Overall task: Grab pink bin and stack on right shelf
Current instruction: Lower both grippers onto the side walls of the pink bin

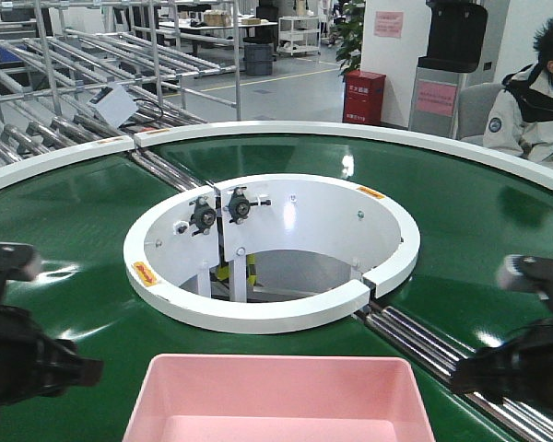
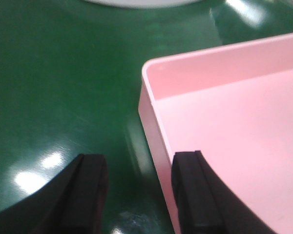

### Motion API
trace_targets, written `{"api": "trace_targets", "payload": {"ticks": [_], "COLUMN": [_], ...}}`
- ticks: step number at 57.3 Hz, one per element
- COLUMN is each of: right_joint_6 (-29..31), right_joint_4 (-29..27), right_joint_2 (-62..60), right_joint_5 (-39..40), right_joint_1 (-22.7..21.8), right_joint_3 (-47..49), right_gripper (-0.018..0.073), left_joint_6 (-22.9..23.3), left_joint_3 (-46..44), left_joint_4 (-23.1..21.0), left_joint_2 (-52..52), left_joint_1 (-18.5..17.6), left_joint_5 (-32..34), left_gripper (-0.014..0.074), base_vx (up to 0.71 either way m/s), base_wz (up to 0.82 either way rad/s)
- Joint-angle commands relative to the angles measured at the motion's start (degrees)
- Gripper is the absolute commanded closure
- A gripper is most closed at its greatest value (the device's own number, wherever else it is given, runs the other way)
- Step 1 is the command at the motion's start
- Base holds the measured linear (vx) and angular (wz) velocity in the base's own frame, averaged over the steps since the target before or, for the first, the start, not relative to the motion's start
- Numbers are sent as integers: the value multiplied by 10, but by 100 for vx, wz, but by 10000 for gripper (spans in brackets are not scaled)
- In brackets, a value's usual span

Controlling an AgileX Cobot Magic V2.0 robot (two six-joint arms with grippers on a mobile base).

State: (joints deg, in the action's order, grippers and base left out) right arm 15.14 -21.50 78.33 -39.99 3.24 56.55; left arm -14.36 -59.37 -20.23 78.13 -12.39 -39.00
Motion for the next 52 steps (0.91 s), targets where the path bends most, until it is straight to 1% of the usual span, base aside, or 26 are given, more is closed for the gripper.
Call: {"api": "trace_targets", "payload": {"ticks": [1, 8, 10, 16, 20, 22, 28, 34, 41, 48, 52], "right_joint_6": [-17, -126, -148, -182, -197, -206, -216, -219, -220, -218, -218], "right_joint_4": [3, 73, 91, 123, 123, 122, 122, 121, 121, 121, 120], "right_joint_2": [17, 59, 71, 102, 122, 129, 146, 151, 151, 151, 151], "right_joint_5": [16, 32, 32, 34, 43, 44, 44, 49, 54, 53, 51], "right_joint_1": [33, 77, 85, 110, 116, 116, 116, 116, 116, 116, 116], "right_joint_3": [31, 34, 34, 34, 34, 34, 34, 34, 34, 34, 34], "right_gripper": [104, 104, 104, 104, 104, 104, 104, 104, 111, 147, 187], "left_joint_6": [-1, -1, -2, -3, -8, -8, -8, -18, -20, -15, -15], "left_joint_3": [-43, -50, -50, -50, -50, -50, -50, -48, -48, -48, -48], "left_joint_4": [-24, -29, -30, -61, -84, -86, -86, -86, -86, -86, -86], "left_joint_2": [33, 67, 75, 98, 111, 116, 124, 142, 167, 177, 177], "left_joint_1": [-8, -9, -9, -9, -12, -16, -31, -49, -61, -61, -61], "left_joint_5": [7, 5, 2, -8, -14, -14, -11, -5, -23, -36, -33], "left_gripper": [153, 153, 153, 153, 153, 153, 153, 153, 155, 157, 174], "base_vx": [0, 0, 0, 0, 0, 0, 0, 0, 0, 0, 0], "base_wz": [0, 0, 0, 0, 0, 0, 0, 0, 0, 0, 0]}}
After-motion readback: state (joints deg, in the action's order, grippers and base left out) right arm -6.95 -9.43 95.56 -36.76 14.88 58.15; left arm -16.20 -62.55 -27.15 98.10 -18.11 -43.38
